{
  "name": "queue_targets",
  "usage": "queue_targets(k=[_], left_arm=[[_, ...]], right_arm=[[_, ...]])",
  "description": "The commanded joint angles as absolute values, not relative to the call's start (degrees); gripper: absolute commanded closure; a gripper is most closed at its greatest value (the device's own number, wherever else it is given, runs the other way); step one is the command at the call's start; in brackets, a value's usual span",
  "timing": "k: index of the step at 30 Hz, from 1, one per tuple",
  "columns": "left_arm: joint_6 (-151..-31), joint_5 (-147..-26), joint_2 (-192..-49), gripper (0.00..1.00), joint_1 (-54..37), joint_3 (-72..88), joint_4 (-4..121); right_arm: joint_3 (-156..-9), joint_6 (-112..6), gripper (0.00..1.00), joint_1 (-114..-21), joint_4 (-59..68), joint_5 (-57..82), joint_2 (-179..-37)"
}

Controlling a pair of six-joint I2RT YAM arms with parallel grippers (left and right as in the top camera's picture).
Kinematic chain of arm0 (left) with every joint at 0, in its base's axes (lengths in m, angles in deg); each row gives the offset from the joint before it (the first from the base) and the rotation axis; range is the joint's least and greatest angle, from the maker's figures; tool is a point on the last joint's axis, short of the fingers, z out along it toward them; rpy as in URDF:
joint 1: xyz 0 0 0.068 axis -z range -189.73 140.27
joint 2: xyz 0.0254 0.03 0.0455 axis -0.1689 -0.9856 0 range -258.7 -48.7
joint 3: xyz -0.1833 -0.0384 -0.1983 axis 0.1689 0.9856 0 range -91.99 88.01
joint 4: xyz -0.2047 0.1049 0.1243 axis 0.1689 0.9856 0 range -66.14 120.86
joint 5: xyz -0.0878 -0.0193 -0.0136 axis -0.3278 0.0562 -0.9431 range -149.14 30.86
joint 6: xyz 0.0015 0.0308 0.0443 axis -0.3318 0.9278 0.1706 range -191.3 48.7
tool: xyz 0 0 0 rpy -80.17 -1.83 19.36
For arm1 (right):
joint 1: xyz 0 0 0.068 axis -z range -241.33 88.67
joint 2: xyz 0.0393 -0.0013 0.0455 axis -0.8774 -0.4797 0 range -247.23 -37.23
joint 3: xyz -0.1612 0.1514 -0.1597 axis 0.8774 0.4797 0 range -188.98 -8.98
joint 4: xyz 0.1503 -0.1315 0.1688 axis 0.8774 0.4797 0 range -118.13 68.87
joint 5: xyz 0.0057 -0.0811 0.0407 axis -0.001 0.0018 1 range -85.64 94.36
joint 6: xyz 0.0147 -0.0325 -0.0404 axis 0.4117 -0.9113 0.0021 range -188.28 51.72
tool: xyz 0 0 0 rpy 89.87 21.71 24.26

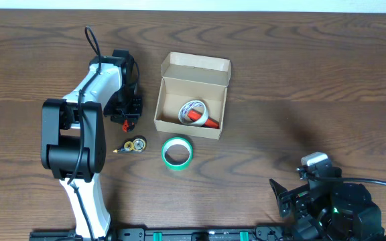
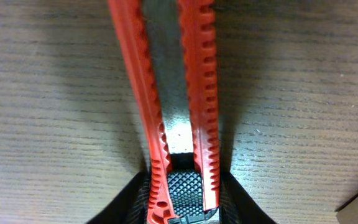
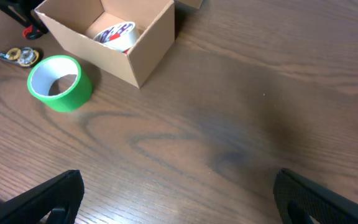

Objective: Pack container
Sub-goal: 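Reach the left gripper to the red utility knife and grasp it, then carry the utility knife with the left gripper and drop it into the box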

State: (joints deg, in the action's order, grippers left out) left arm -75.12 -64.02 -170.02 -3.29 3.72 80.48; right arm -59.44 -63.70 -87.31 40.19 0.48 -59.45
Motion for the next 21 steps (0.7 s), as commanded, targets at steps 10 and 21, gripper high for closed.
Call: queue_targets(k=[10, 21], left_arm=[[-79.92, -63.17, -170.7, 0.78, -3.35, 2.97, 78.95], [-81.19, -62.98, -165.5, 0.77, -3.38, 2.97, 78.45]], right_arm=[[-59.33, -62.96, 0.01, -86.85, 40.25, 0.06, -59.31], [-59.33, -62.94, 0.01, -86.85, 40.25, 0.06, -59.31]])
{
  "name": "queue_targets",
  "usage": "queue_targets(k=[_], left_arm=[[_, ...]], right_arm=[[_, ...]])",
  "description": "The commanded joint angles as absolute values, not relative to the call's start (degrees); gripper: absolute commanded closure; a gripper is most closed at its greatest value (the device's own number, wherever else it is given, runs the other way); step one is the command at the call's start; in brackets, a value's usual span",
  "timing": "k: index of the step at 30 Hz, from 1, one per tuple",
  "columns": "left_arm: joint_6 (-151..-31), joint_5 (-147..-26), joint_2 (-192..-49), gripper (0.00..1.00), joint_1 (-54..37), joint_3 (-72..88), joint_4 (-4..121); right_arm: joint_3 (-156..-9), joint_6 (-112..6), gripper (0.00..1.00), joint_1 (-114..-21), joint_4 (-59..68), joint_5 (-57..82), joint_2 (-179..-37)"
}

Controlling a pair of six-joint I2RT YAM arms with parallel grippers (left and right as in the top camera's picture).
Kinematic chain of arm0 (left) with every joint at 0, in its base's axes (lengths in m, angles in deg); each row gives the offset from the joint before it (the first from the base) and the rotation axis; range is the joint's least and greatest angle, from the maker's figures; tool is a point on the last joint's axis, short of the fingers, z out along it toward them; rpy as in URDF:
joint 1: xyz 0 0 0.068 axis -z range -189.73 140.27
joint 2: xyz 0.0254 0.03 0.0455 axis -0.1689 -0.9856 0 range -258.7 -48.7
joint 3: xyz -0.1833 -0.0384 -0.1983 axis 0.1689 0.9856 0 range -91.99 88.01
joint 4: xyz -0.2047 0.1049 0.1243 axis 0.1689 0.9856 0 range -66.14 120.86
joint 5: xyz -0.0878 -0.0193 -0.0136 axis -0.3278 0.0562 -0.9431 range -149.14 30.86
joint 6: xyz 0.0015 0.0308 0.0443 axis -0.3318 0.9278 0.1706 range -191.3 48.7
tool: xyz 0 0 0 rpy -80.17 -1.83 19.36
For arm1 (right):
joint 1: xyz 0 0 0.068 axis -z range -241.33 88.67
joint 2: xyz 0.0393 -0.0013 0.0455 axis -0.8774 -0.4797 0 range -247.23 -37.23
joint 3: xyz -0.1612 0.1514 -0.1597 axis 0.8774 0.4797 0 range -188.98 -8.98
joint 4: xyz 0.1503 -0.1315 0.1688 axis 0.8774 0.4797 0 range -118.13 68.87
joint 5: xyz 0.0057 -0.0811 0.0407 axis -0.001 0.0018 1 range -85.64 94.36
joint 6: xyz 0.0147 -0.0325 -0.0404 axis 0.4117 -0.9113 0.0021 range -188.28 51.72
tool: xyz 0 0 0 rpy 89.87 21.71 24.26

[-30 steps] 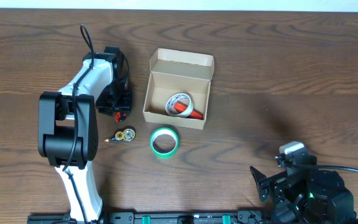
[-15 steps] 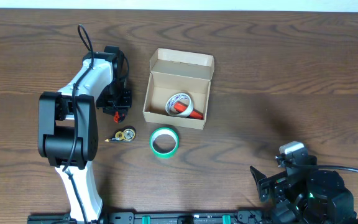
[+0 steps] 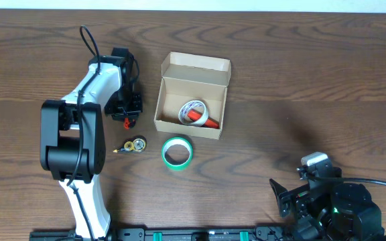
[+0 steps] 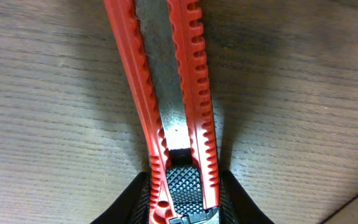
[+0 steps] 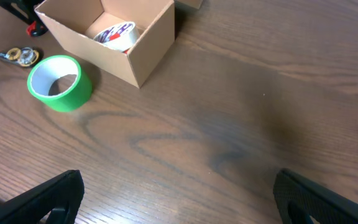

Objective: Pack container
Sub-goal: 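Carry the utility knife with the left gripper and drop it into the box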

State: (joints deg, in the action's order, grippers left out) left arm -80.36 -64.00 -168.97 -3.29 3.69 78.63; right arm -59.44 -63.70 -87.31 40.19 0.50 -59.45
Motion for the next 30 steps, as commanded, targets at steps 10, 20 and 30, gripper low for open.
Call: queue_targets(k=[10, 20, 30], left_arm=[[-81.21, -63.0, -161.45, 0.76, -3.35, 2.97, 77.56], [-82.85, -63.22, -161.23, 0.76, -3.31, 2.97, 77.36], [-83.16, -63.19, -157.72, 0.75, -3.25, 2.97, 75.83]], right_arm=[[-59.33, -62.96, 0.01, -86.85, 40.25, 0.06, -59.31], [-59.33, -62.96, 0.01, -86.85, 40.25, 0.06, -59.31], [-59.33, -62.96, 0.01, -86.85, 40.25, 0.06, -59.31]])
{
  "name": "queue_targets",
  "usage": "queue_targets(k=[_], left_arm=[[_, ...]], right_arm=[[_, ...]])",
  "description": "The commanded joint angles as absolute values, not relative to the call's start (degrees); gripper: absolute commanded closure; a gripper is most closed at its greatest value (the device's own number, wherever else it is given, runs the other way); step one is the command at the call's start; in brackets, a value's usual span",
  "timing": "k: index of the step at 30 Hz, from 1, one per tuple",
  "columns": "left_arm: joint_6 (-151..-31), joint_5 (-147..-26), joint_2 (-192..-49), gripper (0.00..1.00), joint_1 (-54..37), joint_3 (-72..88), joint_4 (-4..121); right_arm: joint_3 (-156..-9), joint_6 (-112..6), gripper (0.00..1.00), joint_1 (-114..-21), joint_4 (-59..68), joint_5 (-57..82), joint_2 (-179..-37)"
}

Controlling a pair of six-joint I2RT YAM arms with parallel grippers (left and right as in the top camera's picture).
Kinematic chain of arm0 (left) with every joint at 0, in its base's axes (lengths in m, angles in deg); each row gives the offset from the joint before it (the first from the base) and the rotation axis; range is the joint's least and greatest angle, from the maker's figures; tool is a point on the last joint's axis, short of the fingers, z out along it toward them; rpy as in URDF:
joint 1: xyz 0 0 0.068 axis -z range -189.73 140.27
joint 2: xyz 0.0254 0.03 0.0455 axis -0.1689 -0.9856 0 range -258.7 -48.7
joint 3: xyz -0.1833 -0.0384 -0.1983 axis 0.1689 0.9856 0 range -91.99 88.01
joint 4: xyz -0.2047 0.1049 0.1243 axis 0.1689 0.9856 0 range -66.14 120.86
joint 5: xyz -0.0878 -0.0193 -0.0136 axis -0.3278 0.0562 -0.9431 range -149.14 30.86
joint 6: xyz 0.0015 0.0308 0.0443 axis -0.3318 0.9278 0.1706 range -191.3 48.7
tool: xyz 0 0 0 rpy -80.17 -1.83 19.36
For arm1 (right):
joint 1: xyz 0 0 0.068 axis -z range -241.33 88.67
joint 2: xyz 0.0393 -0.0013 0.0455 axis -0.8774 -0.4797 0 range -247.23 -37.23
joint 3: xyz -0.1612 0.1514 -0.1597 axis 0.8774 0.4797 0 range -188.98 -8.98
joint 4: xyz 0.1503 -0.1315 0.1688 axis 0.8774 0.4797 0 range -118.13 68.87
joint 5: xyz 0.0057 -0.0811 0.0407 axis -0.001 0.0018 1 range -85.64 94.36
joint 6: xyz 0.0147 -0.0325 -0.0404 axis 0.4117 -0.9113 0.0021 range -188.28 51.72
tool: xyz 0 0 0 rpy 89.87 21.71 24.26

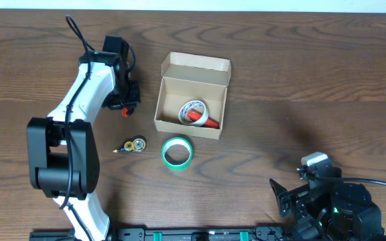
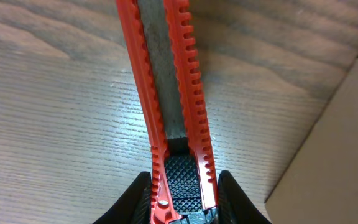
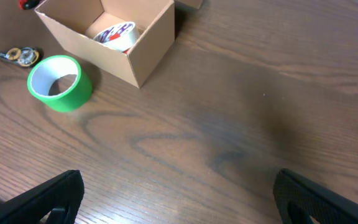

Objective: Pack container
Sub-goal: 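Carry the utility knife with the left gripper and drop it into the box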

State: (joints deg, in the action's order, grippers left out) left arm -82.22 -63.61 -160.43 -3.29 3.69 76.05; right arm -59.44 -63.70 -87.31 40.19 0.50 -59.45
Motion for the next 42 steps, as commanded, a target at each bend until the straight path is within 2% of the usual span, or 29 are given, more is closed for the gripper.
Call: queue_targets(k=[1, 10, 29, 42], left_arm=[[-83.16, -63.22, -157.37, 0.75, -3.25, 2.97, 75.65], [-83.16, -63.46, -155.6, 0.75, -1.63, 2.97, 74.3], [-83.12, -62.95, -148.21, 0.73, 8.8, -0.02, 71.68], [-83.57, -62.95, -148.03, 0.7, 20.64, -2.14, 74.34]], right_arm=[[-59.33, -62.94, 0.01, -86.85, 40.25, 0.06, -59.31], [-59.33, -62.96, 0.01, -86.85, 40.25, 0.06, -59.31], [-59.33, -62.94, 0.01, -86.85, 40.25, 0.06, -59.31], [-59.33, -62.96, 0.01, -86.85, 40.25, 0.06, -59.31]])
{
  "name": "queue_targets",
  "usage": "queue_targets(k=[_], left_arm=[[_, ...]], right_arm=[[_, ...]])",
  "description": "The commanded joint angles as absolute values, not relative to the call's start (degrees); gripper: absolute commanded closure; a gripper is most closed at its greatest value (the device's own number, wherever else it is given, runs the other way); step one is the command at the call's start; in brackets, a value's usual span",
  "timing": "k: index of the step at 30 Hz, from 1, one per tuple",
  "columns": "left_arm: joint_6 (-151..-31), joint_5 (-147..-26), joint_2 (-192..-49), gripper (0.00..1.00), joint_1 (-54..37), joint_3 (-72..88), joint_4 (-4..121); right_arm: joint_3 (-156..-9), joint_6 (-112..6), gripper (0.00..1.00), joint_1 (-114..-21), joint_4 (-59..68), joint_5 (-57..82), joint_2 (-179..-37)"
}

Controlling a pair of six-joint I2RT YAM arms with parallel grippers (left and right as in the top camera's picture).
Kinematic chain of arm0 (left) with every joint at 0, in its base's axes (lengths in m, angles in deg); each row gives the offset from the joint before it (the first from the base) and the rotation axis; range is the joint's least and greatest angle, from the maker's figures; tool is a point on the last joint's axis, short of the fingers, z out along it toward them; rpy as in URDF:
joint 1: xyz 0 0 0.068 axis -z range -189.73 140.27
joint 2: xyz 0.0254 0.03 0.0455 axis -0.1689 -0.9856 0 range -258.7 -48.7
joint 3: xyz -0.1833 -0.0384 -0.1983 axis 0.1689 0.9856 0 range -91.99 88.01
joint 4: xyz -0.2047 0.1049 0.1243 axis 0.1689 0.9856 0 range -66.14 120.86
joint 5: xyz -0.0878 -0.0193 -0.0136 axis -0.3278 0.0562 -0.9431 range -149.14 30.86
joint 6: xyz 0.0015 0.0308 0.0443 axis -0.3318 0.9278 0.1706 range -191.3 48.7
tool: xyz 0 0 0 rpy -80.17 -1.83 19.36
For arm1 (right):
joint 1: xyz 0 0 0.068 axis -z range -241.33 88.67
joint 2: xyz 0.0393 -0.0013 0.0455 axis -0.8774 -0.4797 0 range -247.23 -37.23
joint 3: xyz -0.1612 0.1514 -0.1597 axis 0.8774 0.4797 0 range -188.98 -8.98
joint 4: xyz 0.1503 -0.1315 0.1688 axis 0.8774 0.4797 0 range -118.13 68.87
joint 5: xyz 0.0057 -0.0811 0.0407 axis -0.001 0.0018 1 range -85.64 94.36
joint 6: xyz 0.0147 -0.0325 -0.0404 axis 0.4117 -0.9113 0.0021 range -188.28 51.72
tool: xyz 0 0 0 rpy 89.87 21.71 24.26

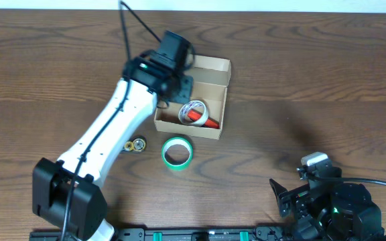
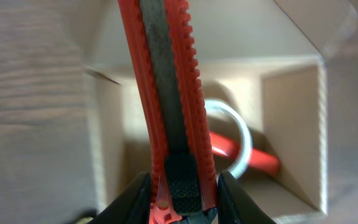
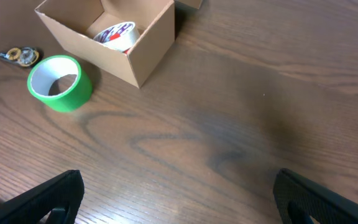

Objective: Pack container
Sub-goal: 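Carry the utility knife with the left gripper and drop it into the box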

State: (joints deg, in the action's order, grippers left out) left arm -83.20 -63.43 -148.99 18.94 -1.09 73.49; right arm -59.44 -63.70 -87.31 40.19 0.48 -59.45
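Note:
My left gripper (image 2: 182,199) is shut on a red box cutter (image 2: 163,93) and holds it over the open cardboard box (image 1: 214,65), above its left half. Inside the box lies a white tape roll with a red item (image 1: 194,112), also seen as the tape roll (image 2: 235,134) under the cutter. A green tape roll (image 1: 177,152) and a small bunch of keys (image 1: 135,145) lie on the table in front of the box. My right gripper (image 3: 178,193) stands open low at the near right, far from the box, with nothing between its fingers.
The box (image 3: 148,43) has its flap open at the far side. The green tape roll (image 3: 59,83) and the keys (image 3: 18,56) sit left of the right gripper's view. Bare wooden table (image 1: 313,80) spreads to the right.
My left gripper has moved right with the red box cutter, from the table left of the box to above the box's inside. The right arm is where it was.
My left gripper was shut on the red box cutter low on the table left of the box. It then held it a little farther back, then higher beside the box's left wall, and now over the box. The right gripper stayed open and still.

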Motion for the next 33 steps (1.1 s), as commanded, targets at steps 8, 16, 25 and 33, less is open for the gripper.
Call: queue_targets(k=[8, 16, 25, 33], left_arm=[[-83.79, -63.19, -150.11, 0.7, 23.64, -1.55, 76.48], [-84.69, -63.19, -154.17, 0.7, 26.26, 0.98, 76.38], [-84.97, -61.31, -156.91, 0.7, 26.68, 1.4, 76.38], [-84.97, -57.58, -157.58, 0.63, 26.63, 1.6, 75.76]], right_arm=[[-59.33, -62.96, 0.01, -86.85, 40.25, 0.06, -59.31], [-59.33, -62.96, 0.01, -86.85, 40.25, 0.06, -59.31], [-59.33, -62.96, 0.01, -86.85, 40.25, 0.06, -59.31], [-59.33, -62.96, 0.01, -86.85, 40.25, 0.06, -59.31]])
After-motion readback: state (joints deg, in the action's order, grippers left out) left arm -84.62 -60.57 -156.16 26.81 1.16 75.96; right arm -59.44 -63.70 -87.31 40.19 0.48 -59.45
